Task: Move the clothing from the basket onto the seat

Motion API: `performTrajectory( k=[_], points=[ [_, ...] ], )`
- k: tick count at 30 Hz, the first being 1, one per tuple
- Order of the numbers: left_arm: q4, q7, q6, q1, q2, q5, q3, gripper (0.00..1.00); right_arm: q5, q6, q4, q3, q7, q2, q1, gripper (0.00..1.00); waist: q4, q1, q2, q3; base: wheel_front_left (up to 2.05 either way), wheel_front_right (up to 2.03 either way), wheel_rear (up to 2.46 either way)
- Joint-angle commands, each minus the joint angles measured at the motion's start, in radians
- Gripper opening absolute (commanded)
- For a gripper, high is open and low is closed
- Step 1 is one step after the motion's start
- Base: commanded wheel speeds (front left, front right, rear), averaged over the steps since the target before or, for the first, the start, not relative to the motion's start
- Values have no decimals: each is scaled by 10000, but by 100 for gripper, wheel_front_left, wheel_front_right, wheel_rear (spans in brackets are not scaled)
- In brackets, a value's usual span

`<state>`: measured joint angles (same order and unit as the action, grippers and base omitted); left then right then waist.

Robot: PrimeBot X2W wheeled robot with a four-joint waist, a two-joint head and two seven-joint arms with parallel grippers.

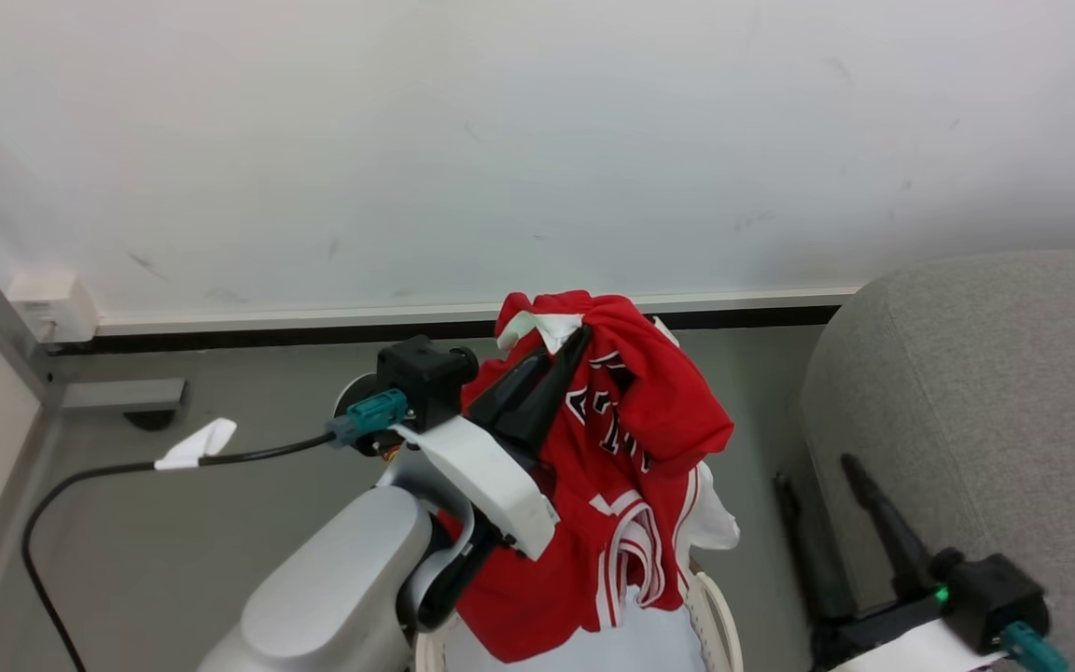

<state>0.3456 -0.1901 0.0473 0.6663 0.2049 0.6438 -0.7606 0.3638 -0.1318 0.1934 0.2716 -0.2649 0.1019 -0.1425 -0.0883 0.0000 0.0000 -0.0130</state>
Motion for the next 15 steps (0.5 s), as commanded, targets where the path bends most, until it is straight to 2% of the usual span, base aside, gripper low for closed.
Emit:
performTrajectory(
  k=[1, 8, 15],
  points=[
    [-59, 17, -3, 28, 4, 56, -23, 0, 52, 21, 163, 371, 9, 173, -218, 100, 73, 0, 0, 15, 0, 0, 0],
    [34, 65, 124, 243, -244, 92, -206, 0, -221, 21, 1730, 2246, 7, 654, -1361, 100, 540, 0, 0, 40, 0, 0, 0],
    [164, 145, 327, 420, -570, 67, -584, 0, -587, 21, 3290, 3437, 9, 773, -2693, 100, 1324, 0, 0, -20, 0, 0, 0]
  ],
)
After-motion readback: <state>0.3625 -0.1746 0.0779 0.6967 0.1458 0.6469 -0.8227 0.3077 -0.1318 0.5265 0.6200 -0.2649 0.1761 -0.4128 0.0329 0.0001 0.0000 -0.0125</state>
